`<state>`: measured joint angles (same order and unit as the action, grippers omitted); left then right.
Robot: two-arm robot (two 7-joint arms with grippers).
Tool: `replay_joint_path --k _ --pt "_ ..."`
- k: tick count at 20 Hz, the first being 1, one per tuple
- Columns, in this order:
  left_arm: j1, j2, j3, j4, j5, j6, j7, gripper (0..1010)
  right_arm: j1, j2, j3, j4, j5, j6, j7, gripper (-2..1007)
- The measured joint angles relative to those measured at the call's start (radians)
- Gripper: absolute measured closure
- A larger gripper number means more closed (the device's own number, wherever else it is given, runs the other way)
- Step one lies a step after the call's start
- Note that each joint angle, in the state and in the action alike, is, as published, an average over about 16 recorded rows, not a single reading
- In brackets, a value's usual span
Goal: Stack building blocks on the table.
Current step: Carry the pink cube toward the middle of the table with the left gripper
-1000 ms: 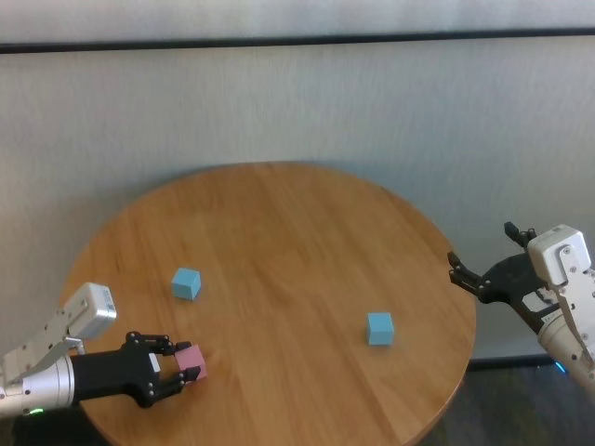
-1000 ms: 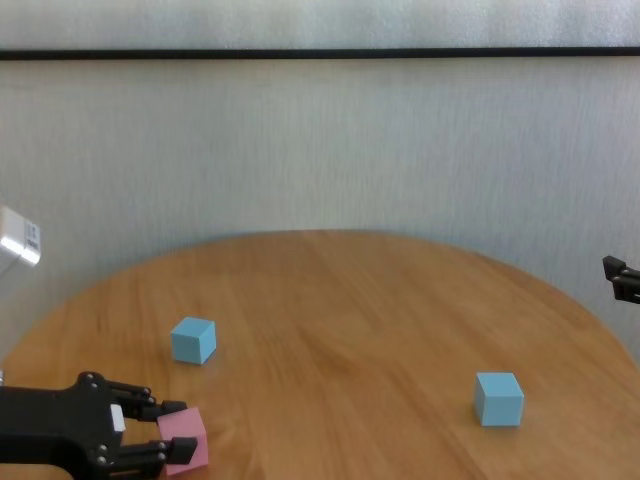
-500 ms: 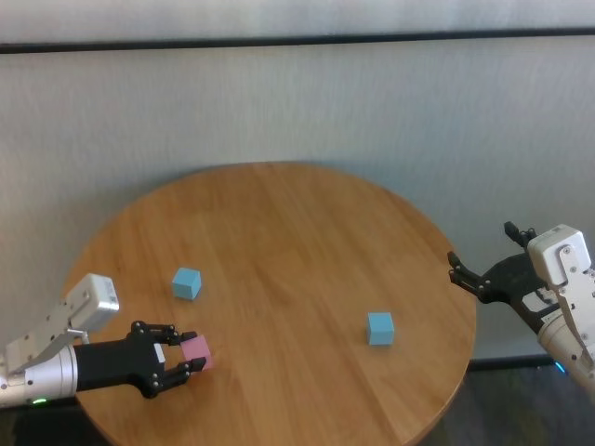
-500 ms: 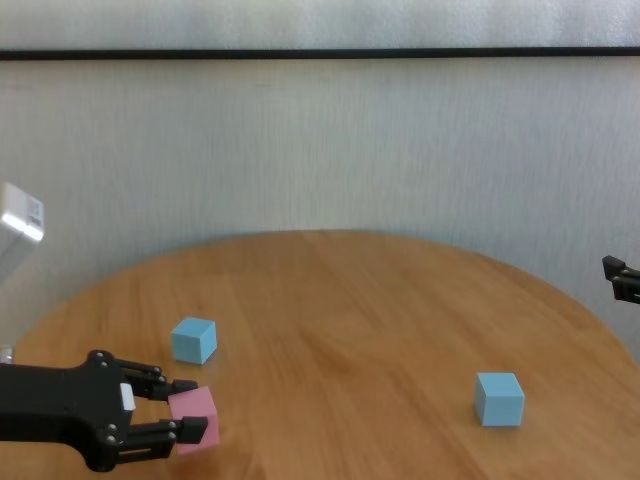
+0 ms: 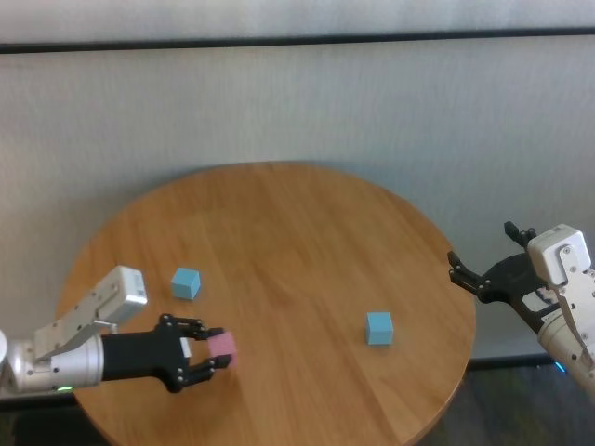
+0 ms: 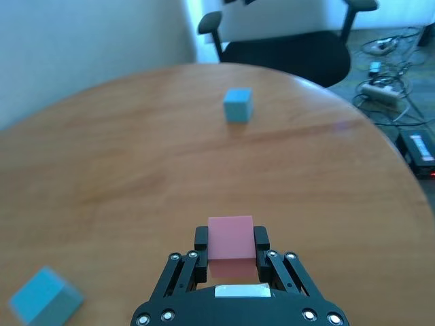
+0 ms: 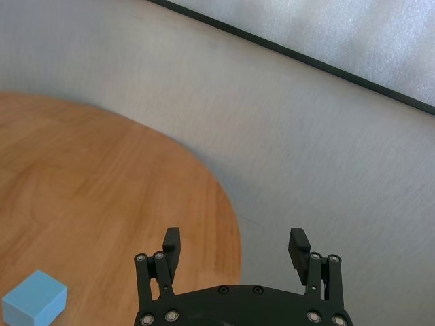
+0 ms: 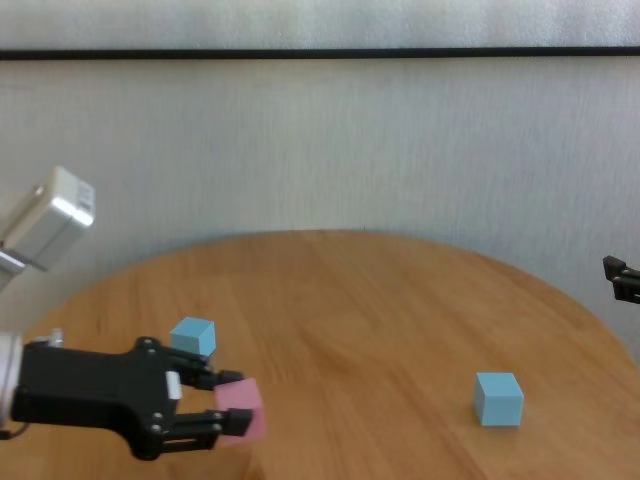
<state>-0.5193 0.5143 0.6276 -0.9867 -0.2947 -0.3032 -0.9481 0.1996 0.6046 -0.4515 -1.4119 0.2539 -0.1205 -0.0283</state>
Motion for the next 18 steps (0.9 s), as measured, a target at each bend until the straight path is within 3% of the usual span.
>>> replay_joint_path --k 8,18 --pt "-0.027 -0.039 0.029 0.016 0.013 0.004 0.013 604 0.000 0.000 0.000 0.000 0.000 0.000 0.000 0" --pt "-0.049 -0.090 0.045 0.064 0.049 0.028 0.075 604 0.000 0.000 0.000 0.000 0.000 0.000 0.000 0"
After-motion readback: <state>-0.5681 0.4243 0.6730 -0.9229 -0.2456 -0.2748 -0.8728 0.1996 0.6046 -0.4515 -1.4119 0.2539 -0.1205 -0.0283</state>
